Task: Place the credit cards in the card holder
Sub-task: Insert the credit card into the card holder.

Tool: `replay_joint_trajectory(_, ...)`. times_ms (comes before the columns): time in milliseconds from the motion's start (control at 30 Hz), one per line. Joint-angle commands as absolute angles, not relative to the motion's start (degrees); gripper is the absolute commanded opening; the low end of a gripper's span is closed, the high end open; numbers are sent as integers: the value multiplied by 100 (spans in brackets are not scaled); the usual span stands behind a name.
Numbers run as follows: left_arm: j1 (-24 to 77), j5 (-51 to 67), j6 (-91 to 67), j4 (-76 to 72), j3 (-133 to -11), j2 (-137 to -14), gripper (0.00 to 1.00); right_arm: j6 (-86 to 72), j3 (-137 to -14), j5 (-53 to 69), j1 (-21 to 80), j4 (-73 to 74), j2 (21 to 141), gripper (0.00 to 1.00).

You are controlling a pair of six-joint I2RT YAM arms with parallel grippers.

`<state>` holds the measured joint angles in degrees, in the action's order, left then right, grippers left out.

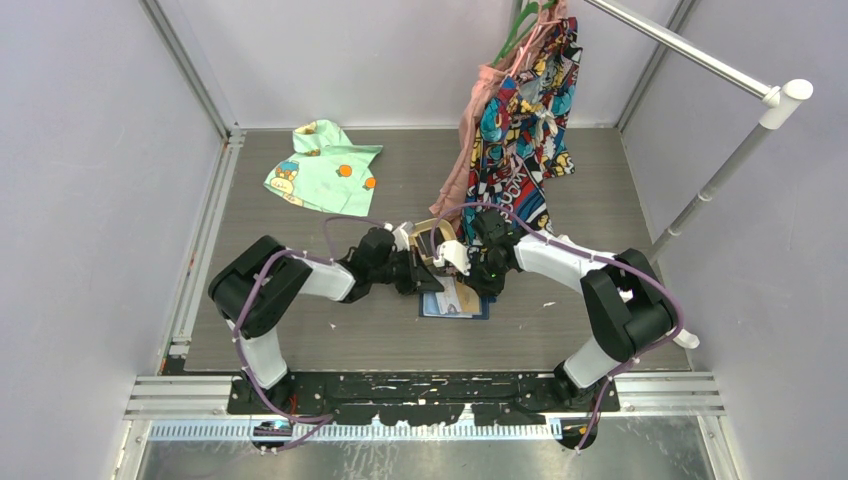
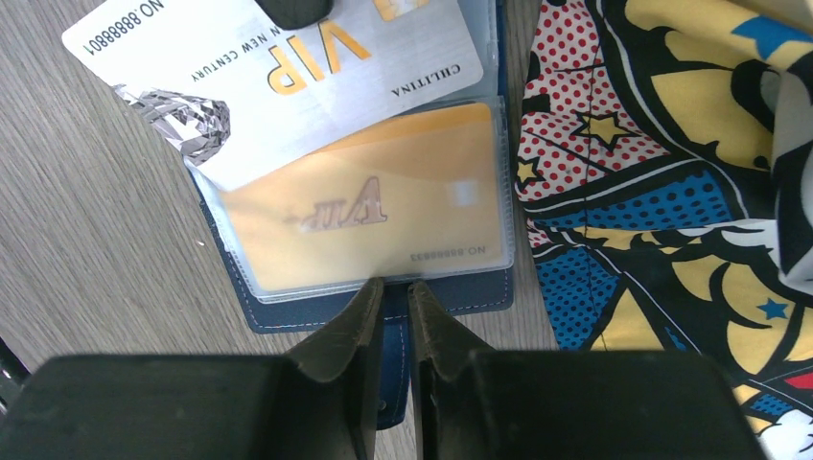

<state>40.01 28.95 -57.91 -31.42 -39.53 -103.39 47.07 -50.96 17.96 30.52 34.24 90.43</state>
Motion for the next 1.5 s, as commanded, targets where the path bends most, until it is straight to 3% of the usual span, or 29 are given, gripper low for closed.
replay_joint_trajectory(0,4028,3075,-5651,-2875,-4192,-10423,0,4861,-5045,1802,3063,3195,9061,20)
replay_joint_trajectory(1100,4025,3590,-5815,-1929,-4770,-11006,0,4723,-5097,1945,3199,3068,9079,21)
replay_joint_trajectory(1467,4021,3594,-5918,-1865,-4774,-11127,2,4221,-5491,2343,2967,3484,8667,34)
